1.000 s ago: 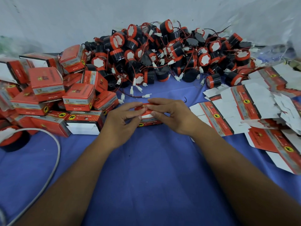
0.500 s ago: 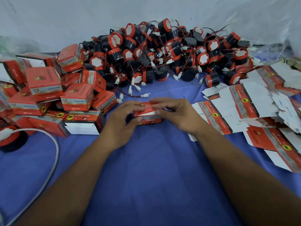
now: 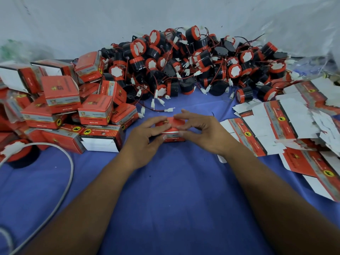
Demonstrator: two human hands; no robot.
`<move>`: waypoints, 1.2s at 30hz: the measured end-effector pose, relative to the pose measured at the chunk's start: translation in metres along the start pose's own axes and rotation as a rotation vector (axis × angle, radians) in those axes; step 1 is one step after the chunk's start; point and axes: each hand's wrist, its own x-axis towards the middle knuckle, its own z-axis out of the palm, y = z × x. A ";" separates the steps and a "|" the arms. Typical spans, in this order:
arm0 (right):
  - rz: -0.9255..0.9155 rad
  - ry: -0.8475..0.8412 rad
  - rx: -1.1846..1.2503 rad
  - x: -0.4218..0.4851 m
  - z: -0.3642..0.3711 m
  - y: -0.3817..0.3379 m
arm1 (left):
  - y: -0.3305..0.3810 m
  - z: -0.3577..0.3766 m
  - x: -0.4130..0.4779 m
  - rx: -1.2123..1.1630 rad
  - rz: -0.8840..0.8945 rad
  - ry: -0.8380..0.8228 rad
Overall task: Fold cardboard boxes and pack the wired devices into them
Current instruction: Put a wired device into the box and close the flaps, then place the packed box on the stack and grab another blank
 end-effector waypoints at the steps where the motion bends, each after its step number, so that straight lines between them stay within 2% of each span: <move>1: 0.034 -0.016 -0.005 -0.002 -0.001 0.001 | 0.000 0.000 0.000 -0.003 -0.010 -0.001; 6: -0.037 -0.057 -0.181 -0.004 0.006 0.002 | -0.001 -0.002 0.002 -0.043 -0.080 0.058; 11: -0.081 0.062 -0.232 0.001 0.008 -0.002 | 0.001 -0.006 0.002 -0.126 -0.117 0.133; 14: -0.048 0.115 -0.331 0.001 0.003 -0.003 | 0.002 -0.010 0.001 -0.254 -0.204 0.052; 19: -0.052 0.022 -0.374 0.004 0.004 -0.006 | -0.002 -0.007 0.001 -0.192 -0.176 0.061; 23: -0.094 0.093 -0.446 0.006 0.005 -0.006 | -0.004 -0.007 0.000 -0.138 -0.135 0.053; 27: -0.097 0.107 -0.393 0.006 0.005 -0.004 | -0.001 -0.006 0.001 -0.173 -0.134 0.066; 30: -0.060 0.197 -0.278 0.006 0.011 -0.004 | 0.001 -0.006 0.001 -0.298 -0.213 0.115; 33: -0.011 0.359 -0.244 0.009 0.012 -0.008 | -0.007 -0.005 0.003 -0.201 -0.308 0.144; 36: -0.026 0.429 -0.269 0.021 0.023 -0.023 | -0.009 -0.002 0.001 -0.004 -0.258 0.063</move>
